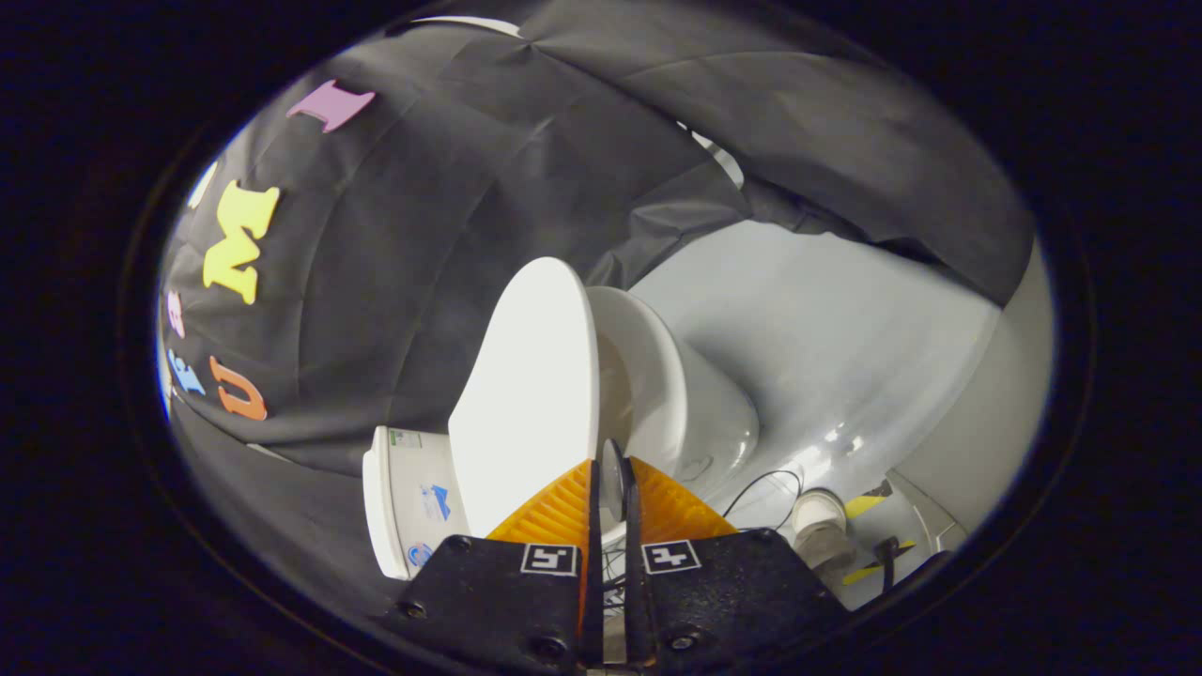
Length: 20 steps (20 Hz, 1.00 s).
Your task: Open the toilet lid.
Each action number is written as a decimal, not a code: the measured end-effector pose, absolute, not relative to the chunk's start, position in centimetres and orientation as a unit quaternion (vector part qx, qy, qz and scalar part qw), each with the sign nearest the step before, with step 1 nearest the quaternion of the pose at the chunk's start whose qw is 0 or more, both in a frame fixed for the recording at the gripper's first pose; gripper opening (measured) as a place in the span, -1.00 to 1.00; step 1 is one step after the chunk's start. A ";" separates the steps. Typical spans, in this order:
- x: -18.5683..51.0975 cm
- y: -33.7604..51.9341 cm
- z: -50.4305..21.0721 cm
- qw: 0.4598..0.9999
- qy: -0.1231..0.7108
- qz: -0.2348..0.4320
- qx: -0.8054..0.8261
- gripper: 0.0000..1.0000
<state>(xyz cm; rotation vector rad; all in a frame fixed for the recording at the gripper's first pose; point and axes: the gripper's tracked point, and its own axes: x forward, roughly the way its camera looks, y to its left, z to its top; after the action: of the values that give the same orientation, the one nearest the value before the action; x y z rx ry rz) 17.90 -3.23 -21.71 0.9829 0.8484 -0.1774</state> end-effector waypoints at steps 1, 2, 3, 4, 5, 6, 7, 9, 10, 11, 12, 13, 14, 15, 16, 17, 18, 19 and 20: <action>17.9 -3.1 -21.1 0.798 0.394 -0.080 0.450 -0.76; 17.9 -3.0 -20.6 0.799 0.394 -0.080 0.448 -0.75; 17.9 -2.8 -19.9 0.799 0.392 -0.080 0.449 -0.75; 17.8 -2.5 -19.5 0.801 0.390 -0.078 0.448 -0.75; 17.8 -2.3 -18.8 0.803 0.386 -0.075 0.449 -0.76; 17.8 -1.9 -18.0 0.805 0.383 -0.072 0.447 -0.75; 17.9 -1.6 -17.4 0.809 0.380 -0.070 0.443 -0.76; 17.8 -1.0 -16.4 0.813 0.380 -0.072 0.435 -0.76; 17.9 -0.7 -15.9 0.816 0.379 -0.072 0.431 -0.76; 17.9 -0.4 -15.2 0.818 0.375 -0.072 0.429 -0.76; 17.9 0.0 -14.5 0.821 0.372 -0.071 0.426 -0.75; 18.0 0.5 -13.7 0.824 0.369 -0.068 0.425 -0.75; 17.8 0.9 -12.9 0.827 0.367 -0.065 0.420 -0.75; 17.9 1.5 -12.2 0.830 0.365 -0.062 0.416 -0.75; 18.0 1.9 -11.5 0.834 0.364 -0.059 0.410 -0.75; 18.1 2.2 -10.9 0.838 0.364 -0.058 0.404 -0.75; 18.1 2.5 -10.2 0.841 0.362 -0.056 0.399 -0.75; 18.2 2.8 -9.7 0.843 0.361 -0.055 0.396 -0.75; 18.2 3.3 -9.2 0.845 0.359 -0.053 0.393 -0.76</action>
<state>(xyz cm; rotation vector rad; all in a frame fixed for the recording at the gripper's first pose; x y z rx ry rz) 18.22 3.25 -9.15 0.8297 0.7566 -0.1110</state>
